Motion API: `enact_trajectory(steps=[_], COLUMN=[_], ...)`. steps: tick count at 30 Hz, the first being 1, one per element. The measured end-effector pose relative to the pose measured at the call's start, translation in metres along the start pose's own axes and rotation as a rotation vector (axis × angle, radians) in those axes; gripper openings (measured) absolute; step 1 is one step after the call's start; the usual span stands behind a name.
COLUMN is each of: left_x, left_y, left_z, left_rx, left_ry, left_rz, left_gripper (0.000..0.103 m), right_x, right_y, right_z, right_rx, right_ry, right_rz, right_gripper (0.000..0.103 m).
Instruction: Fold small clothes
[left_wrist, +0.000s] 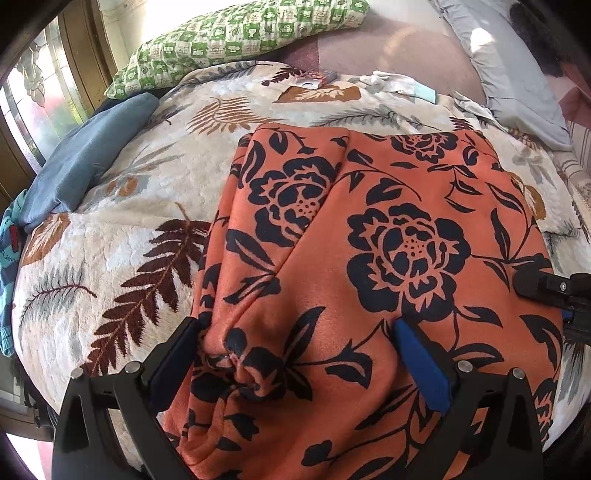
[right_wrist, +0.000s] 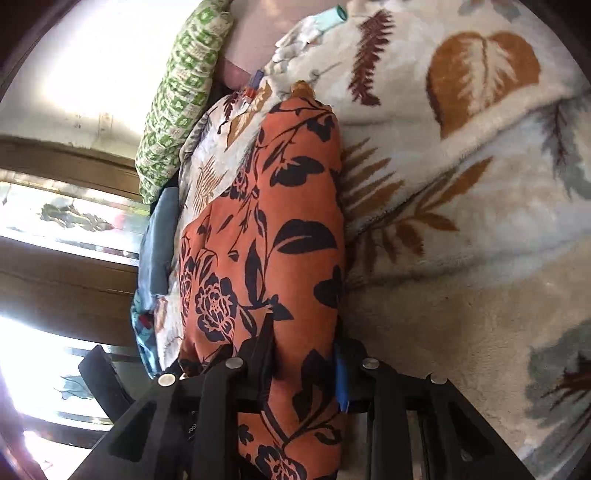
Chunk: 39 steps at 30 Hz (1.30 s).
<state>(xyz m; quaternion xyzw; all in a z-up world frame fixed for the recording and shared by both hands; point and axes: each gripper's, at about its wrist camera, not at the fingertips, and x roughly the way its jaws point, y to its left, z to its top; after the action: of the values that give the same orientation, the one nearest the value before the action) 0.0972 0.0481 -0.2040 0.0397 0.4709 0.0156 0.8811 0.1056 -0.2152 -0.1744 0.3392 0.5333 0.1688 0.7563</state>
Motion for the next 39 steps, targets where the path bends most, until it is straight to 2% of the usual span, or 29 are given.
enact_trajectory(steps=[2, 3, 5, 6, 7, 10, 13, 16, 19, 21, 22, 24, 26, 28, 31, 36, 37, 38, 39], left_x=[0.001, 0.0, -0.002, -0.005, -0.01, -0.046, -0.071, -0.065, -0.038, -0.024, -0.019, -0.012, -0.001, 0.012, 0.015, 0.023, 0.026, 0.028, 0.033], left_y=[-0.003, -0.004, -0.001, 0.001, 0.004, 0.024, 0.065, 0.122, 0.161, 0.17, 0.17, 0.162, 0.151, 0.143, 0.132, 0.122, 0.118, 0.115, 0.111], left_z=[0.0, 0.0, 0.002, 0.004, 0.007, 0.01, 0.011, 0.012, 0.01, 0.005, 0.003, -0.001, -0.002, -0.005, -0.005, 0.003, 0.003, 0.0, -0.002], left_rx=[0.006, 0.013, 0.014, 0.007, -0.003, -0.046, -0.13, -0.285, -0.374, -0.411, -0.417, -0.406, -0.388, -0.388, -0.339, -0.318, -0.327, -0.337, -0.362], left_ry=[-0.005, -0.008, -0.007, -0.008, -0.02, -0.138, -0.199, -0.139, -0.02, 0.04, 0.06, 0.099, 0.132, 0.184, 0.185, 0.243, 0.262, 0.291, 0.335], left_rz=[0.006, 0.009, -0.002, -0.01, -0.012, 0.008, -0.013, -0.142, -0.305, -0.389, -0.428, -0.495, -0.524, -0.518, -0.513, -0.648, -0.671, -0.699, -0.731], left_gripper=[0.103, 0.103, 0.103, 0.103, 0.102, 0.102, 0.102, 0.102, 0.102, 0.102, 0.102, 0.102, 0.102, 0.102, 0.101, 0.1, 0.086, 0.047, 0.039], right_x=[0.01, 0.01, 0.007, 0.005, -0.002, -0.038, -0.055, -0.04, -0.01, 0.021, 0.032, 0.028, 0.028, 0.03, 0.03, 0.03, 0.029, 0.029, 0.028], right_y=[-0.012, -0.019, -0.012, -0.006, 0.0, 0.014, 0.038, 0.051, 0.062, 0.056, 0.046, 0.04, 0.041, 0.043, 0.04, 0.037, 0.036, 0.035, 0.033], right_z=[0.005, 0.006, 0.004, 0.002, 0.0, -0.012, -0.016, -0.01, -0.003, 0.004, 0.006, 0.01, 0.013, 0.014, 0.014, 0.016, 0.017, 0.017, 0.018], right_rx=[0.028, 0.059, 0.029, 0.006, -0.014, -0.074, -0.122, -0.123, -0.174, -0.213, -0.174, -0.123, -0.131, -0.145, -0.139, -0.143, -0.141, -0.132, -0.124], right_ry=[0.017, 0.018, 0.007, 0.007, -0.009, -0.108, -0.152, -0.07, -0.001, 0.045, 0.076, 0.069, 0.097, 0.111, 0.112, 0.12, 0.121, 0.121, 0.122], right_rz=[-0.017, 0.006, 0.003, -0.022, -0.04, -0.074, -0.023, 0.087, 0.058, -0.079, -0.083, -0.037, -0.046, -0.054, -0.043, -0.017, -0.009, 0.001, 0.01], right_gripper=[0.028, 0.031, 0.04, 0.063, 0.072, 0.075, 0.075, 0.075, 0.075, 0.075, 0.075, 0.075, 0.075, 0.075, 0.075, 0.075, 0.075, 0.075, 0.075])
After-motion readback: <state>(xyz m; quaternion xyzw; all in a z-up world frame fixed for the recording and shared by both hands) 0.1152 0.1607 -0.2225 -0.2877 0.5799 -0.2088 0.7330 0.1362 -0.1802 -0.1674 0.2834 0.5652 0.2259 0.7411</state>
